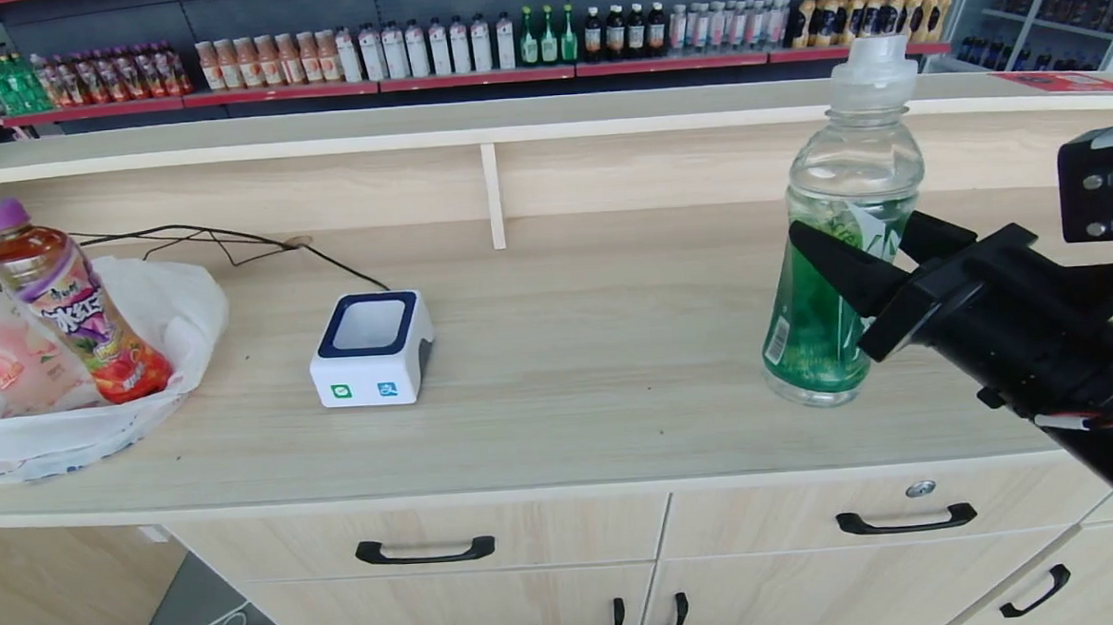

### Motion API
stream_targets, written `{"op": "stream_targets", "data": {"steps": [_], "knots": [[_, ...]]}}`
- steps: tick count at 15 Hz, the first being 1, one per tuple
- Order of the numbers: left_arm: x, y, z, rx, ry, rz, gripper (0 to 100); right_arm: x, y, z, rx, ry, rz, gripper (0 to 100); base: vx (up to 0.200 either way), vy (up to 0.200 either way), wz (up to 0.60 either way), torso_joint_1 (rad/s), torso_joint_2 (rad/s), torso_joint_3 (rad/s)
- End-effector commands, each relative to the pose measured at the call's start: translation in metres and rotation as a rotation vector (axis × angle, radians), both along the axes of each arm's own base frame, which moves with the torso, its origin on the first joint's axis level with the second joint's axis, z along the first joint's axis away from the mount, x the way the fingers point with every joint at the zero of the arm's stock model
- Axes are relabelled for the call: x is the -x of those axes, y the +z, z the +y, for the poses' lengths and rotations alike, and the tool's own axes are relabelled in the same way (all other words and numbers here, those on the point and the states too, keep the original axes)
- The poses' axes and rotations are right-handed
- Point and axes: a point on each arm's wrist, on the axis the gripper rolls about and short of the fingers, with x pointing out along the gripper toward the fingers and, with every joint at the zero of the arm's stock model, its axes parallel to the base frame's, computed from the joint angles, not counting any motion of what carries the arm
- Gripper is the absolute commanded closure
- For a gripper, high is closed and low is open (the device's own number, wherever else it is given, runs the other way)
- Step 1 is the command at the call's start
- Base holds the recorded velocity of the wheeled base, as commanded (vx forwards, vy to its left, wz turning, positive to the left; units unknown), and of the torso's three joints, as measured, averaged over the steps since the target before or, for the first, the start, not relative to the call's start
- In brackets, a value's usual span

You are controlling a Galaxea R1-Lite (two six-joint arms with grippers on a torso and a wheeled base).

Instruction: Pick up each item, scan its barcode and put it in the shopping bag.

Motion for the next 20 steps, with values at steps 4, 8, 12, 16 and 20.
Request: {"op": "stream_targets", "data": {"steps": [4,8,12,16,20], "knots": [[0.000,0.000,0.000,0.000,0.000,0.001,0,0.002,-0.004,-0.001,0.005,-0.001,0.015,100,0.000,0.200,0.00,-0.001,0.00,0.004],[0.000,0.000,0.000,0.002,0.000,0.001,0,0.002,-0.004,-0.001,0.005,0.001,0.013,100,0.000,0.200,0.00,0.001,0.00,0.001],[0.000,0.000,0.000,0.002,0.000,0.001,0,0.002,0.016,0.000,-0.049,0.018,-0.059,100,0.000,0.200,0.00,0.000,0.00,0.001],[0.000,0.000,0.000,0.002,0.000,0.001,0,0.005,0.018,-0.001,-0.088,0.028,-0.048,100,0.000,0.200,0.00,0.002,0.00,0.005],[0.000,0.000,0.000,0.006,0.000,0.001,0,0.016,0.004,-0.003,-0.084,-0.011,0.007,100,0.000,0.200,0.00,0.001,0.00,0.001]]}}
